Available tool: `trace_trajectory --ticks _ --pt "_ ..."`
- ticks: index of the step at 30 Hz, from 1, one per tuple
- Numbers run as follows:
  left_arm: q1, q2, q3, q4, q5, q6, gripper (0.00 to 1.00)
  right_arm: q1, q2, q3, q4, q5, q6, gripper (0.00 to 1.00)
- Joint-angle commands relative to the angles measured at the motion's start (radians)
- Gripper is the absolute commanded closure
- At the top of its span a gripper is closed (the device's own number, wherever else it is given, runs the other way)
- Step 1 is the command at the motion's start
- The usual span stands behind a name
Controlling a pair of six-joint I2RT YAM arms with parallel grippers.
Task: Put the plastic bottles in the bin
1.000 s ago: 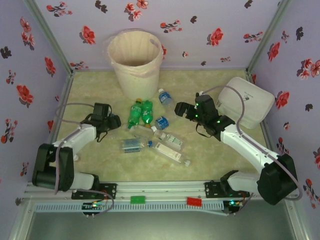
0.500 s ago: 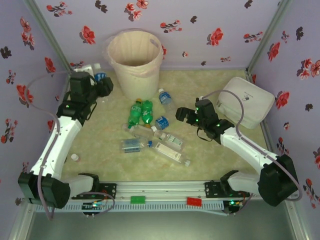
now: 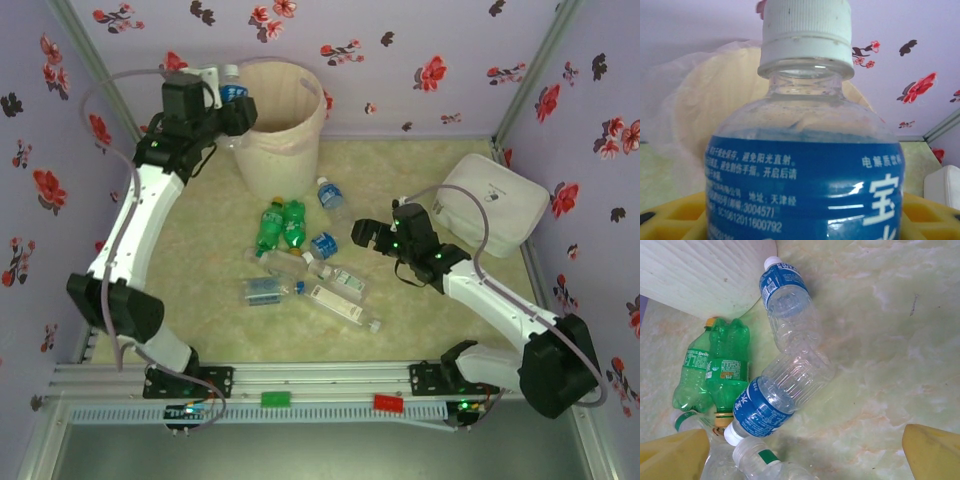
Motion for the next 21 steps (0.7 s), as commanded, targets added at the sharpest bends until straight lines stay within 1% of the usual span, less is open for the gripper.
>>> trace_trajectory --ticks 1,3,8,11,14,15,17,18,19,20,21 --pt "-0.016 0.094 0.153 -0.028 0.038 0.047 0.58 0.004 -0.018 0.007 -0.024 0.011 -0.012 0.00" --pt "-0.023 0.148 0.199 0.003 0.037 0.036 0.58 0.004 -0.018 0.008 -0.021 0.011 -0.010 0.00" --pt "-0.029 0.251 0.230 0.147 0.032 -0.020 0.57 0.004 -0.023 0.010 -0.013 0.014 0.004 0.00" --pt "-0.028 0.326 0.287 0.156 0.027 -0.031 0.57 0.005 -0.035 0.014 -0.026 0.009 0.005 0.00" --pt "-0.031 0.393 0.346 0.146 0.025 -0.022 0.54 0.004 -0.057 0.018 -0.058 0.020 -0.007 0.00" --pt "-0.032 0.411 0.364 0.141 0.024 -0.020 0.51 0.004 -0.065 0.020 -0.072 0.028 -0.016 0.00" --pt "-0.033 0.441 0.399 0.133 0.023 -0.013 0.42 0.004 -0.083 0.026 -0.105 0.044 -0.030 0.00" --pt "-0.032 0.457 0.419 0.124 0.023 -0.012 0.34 0.004 -0.090 0.029 -0.121 0.052 -0.039 0.00" --pt "-0.033 0.469 0.441 0.110 0.024 -0.013 0.23 0.004 -0.100 0.031 -0.134 0.060 -0.046 0.00" --pt "-0.034 0.477 0.459 0.097 0.023 -0.014 0.09 0.005 -0.105 0.033 -0.145 0.069 -0.052 0.00" --pt "-0.035 0.480 0.475 0.084 0.023 -0.012 0.00 0.004 -0.110 0.034 -0.154 0.078 -0.058 0.00"
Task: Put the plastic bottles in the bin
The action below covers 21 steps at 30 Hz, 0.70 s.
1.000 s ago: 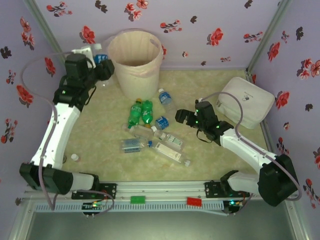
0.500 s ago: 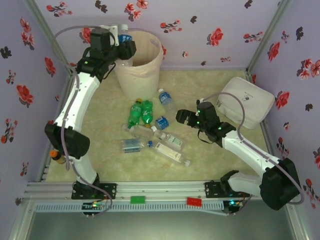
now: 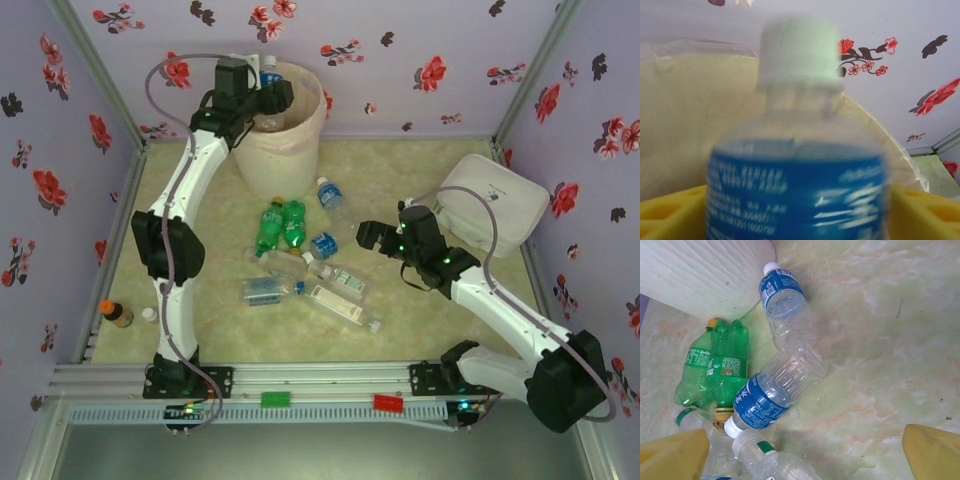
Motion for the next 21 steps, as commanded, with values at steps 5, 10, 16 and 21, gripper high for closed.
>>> trace_trajectory --ticks 5,10,16,21 --pt "-0.016 -0.055 0.074 -0.033 0.007 0.034 0.00 0.004 -0.014 0.034 -0.070 0.096 -0.083 0.00" --pt "-0.017 -0.231 -0.087 -0.020 0.007 0.079 0.00 0.004 0.041 0.047 -0.016 0.084 -0.158 0.00" --pt "-0.016 -0.565 -0.578 0.198 0.002 0.068 0.00 0.004 0.207 0.145 0.042 0.035 -0.226 0.00" --pt "-0.016 -0.798 -0.952 0.319 -0.018 0.003 0.00 0.005 0.401 0.271 0.023 -0.024 -0.281 0.02"
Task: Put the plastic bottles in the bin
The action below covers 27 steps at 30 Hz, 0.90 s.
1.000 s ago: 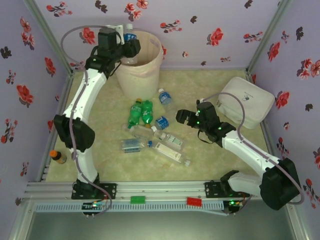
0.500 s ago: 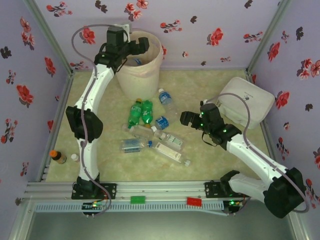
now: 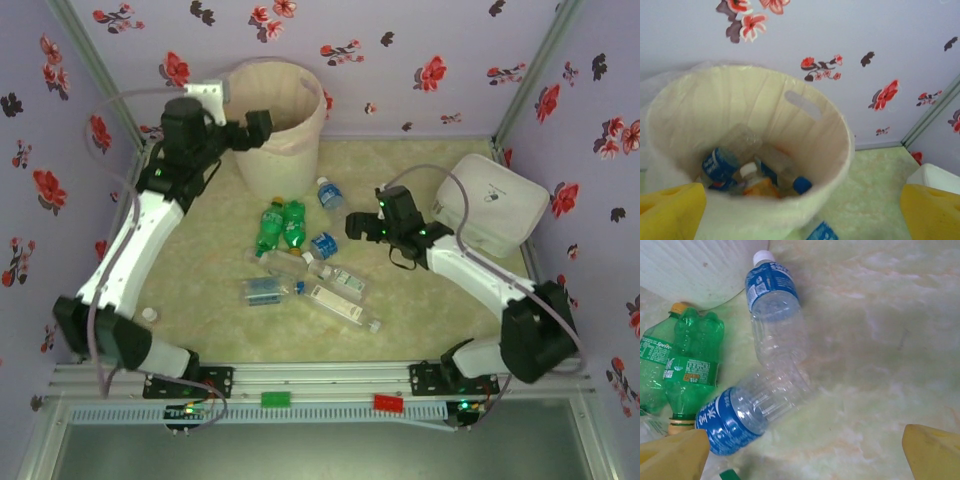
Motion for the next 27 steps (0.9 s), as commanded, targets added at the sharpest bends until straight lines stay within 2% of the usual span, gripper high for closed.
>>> trace_trajectory --ticks 1,7,11,20,27 --pt "-0.004 -0.101 -0.219 0.126 -0.013 -0.059 0.00 0.006 0.109 0.088 0.006 -0.049 -0.077 0.03" --pt "-0.004 -0.310 -0.601 0.259 0.000 -0.222 0.00 0.005 0.323 0.262 -0.101 -0.139 -0.209 0.08" --pt "-0.005 -0.361 -0.771 0.373 -0.004 -0.321 0.00 0.005 0.420 0.345 -0.159 -0.154 -0.265 0.12" --pt "-0.009 -0.357 -0.915 0.440 0.003 -0.501 0.00 0.006 0.549 0.463 -0.248 -0.107 -0.319 0.24" --pt "-0.058 -0.301 -0.923 0.482 0.005 -0.529 0.00 0.004 0.599 0.464 -0.247 -0.086 -0.323 0.29"
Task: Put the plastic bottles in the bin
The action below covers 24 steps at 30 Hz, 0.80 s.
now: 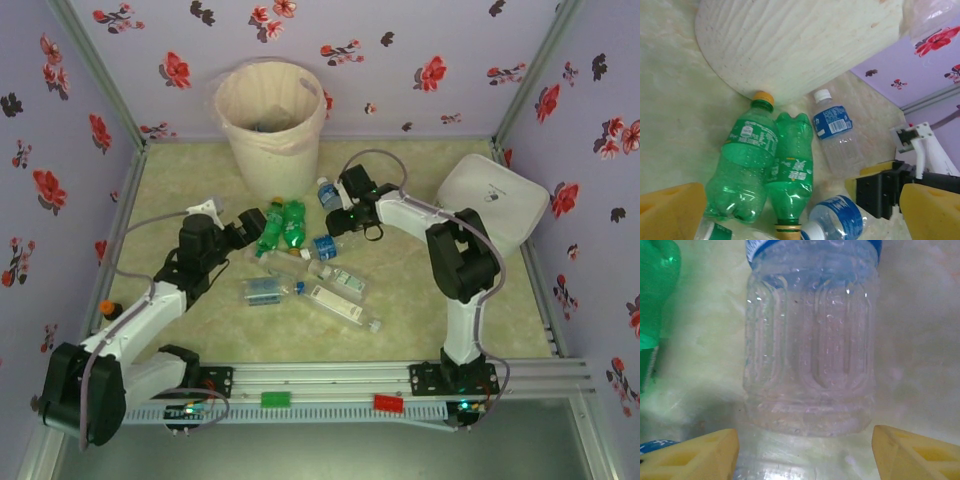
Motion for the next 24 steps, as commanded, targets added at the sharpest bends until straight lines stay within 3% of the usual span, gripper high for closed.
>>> trace_trajectory --ticks 1,9,12,19,24 --pt "-0.028 0.037 0.005 0.088 -0.002 -0.040 0.00 0.004 0.037 0.025 -0.037 0.027 -0.019 0.29" --pt "-0.100 0.172 0.084 0.191 0.014 -0.073 0.00 0.004 0.047 0.026 -0.013 0.050 -0.024 0.30" --pt "-0.118 0.174 0.088 0.170 0.014 -0.063 0.00 0.004 0.044 0.013 0.019 0.053 -0.029 0.32" --pt "-0.125 0.102 0.043 0.105 -0.004 -0.050 0.00 0.004 0.099 0.072 0.038 0.047 -0.060 0.25" --pt "-0.125 0.067 0.025 0.071 -0.011 -0.056 0.00 0.004 0.117 0.080 0.064 0.032 -0.060 0.36"
